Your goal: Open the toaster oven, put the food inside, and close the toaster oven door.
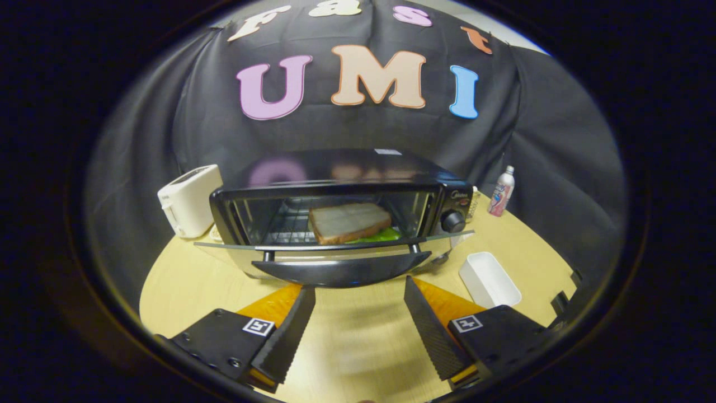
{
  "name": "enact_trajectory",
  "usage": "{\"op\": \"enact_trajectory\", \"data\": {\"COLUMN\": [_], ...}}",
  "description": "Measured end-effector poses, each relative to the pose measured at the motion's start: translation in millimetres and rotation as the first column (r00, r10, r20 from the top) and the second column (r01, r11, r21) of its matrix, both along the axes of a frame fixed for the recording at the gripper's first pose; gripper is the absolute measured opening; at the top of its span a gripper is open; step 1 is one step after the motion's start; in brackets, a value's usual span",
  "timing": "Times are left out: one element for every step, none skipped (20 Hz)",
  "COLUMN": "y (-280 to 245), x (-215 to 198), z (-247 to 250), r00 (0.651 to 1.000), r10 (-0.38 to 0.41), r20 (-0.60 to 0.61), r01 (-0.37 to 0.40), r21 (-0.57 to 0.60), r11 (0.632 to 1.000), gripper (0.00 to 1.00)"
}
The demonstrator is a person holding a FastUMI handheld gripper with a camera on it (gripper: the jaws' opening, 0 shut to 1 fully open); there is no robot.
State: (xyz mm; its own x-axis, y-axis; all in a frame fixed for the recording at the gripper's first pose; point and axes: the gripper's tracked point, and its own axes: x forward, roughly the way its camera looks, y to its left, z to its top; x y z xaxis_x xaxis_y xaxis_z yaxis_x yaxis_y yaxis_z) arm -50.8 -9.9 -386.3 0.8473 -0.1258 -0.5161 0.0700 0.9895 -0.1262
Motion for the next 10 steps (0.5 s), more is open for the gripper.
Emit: {"op": "enact_trajectory", "data": {"y": [2,4,7,8,9,9,8,7,7,8], "x": [6,11,18,22,27,30,33,34,35,35], "z": [4,8,12,16,20,23,27,29,32,33], "r00": [1.000,1.000,0.999,0.999,0.998,0.998,0.997,0.997,0.996,0.996], "r10": [0.001,0.001,0.001,0.001,-0.001,-0.002,-0.005,-0.005,-0.004,-0.002], "r20": [0.012,0.025,0.038,0.050,0.061,0.069,0.077,0.083,0.086,0.088], "r01": [-0.001,-0.002,-0.003,-0.003,-0.003,-0.001,0.001,0.001,0.000,-0.003], "r21": [0.010,0.020,0.031,0.043,0.050,0.051,0.049,0.049,0.052,0.056], "r11": [1.000,1.000,1.000,0.999,0.999,0.999,0.999,0.999,0.999,0.998], "gripper": [0.98,0.99,0.99,0.99,0.99,0.99,0.99,0.99,0.99,0.99]}}
